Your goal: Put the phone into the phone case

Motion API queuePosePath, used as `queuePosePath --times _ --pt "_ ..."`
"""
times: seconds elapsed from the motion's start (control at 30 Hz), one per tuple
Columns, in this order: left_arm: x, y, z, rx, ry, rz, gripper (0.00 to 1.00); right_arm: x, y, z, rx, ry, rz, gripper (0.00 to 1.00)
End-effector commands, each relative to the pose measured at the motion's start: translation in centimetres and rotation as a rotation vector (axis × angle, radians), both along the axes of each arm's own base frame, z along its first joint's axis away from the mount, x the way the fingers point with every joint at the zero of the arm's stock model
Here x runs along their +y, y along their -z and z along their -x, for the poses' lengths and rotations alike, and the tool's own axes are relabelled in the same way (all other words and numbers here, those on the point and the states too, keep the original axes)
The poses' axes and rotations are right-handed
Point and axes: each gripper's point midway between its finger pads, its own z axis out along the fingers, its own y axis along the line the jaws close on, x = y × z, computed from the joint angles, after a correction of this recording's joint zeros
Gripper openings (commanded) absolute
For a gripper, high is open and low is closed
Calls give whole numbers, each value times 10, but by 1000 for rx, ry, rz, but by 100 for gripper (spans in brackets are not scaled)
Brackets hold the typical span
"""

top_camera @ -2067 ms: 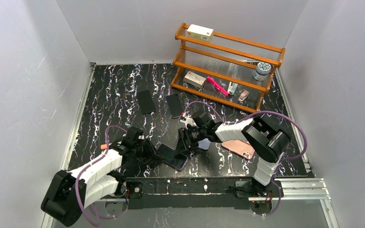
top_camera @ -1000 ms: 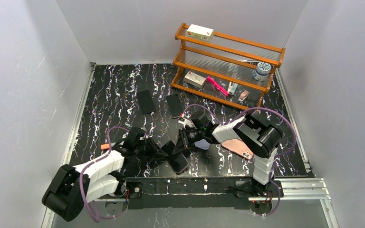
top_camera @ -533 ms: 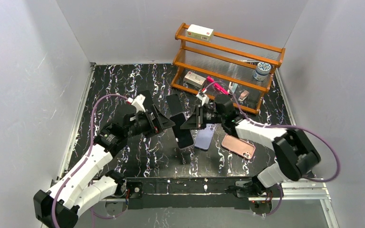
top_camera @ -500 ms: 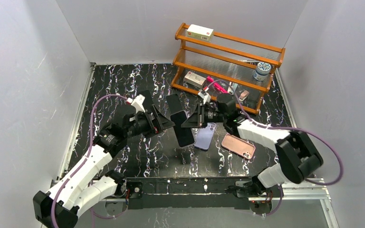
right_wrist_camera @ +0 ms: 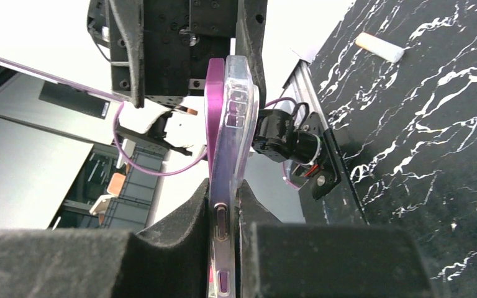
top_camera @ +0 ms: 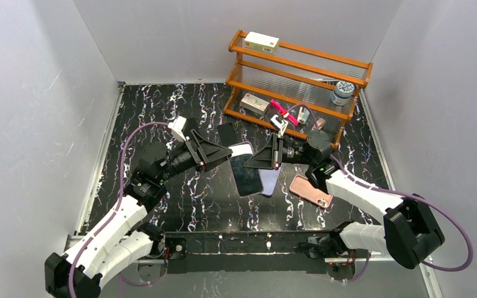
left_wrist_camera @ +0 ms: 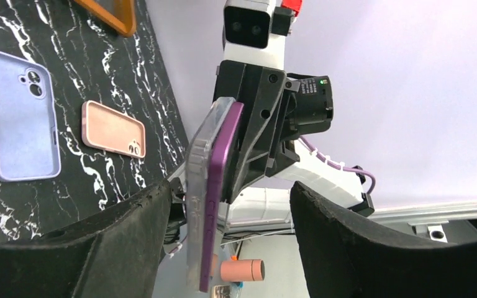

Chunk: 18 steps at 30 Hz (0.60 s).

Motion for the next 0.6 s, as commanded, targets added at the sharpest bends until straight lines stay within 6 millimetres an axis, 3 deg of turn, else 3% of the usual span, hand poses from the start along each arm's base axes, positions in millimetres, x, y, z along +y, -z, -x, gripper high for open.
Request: queuePosePath --times 0.0,0.2,0.37,0.57 --pt "-2 -17 5 -45 24 128 64 -10 -42 18 -83 -34 -125 4" --pt "-3 -7 3 -10 16 194 46 -8 -41 20 -64 -43 -133 6" --pt "-3 -2 1 -10 8 184 33 0 -25 19 -31 -73 -102 7" --pt "-5 14 -2 4 12 143 2 5 -17 17 -12 -93 -96 12"
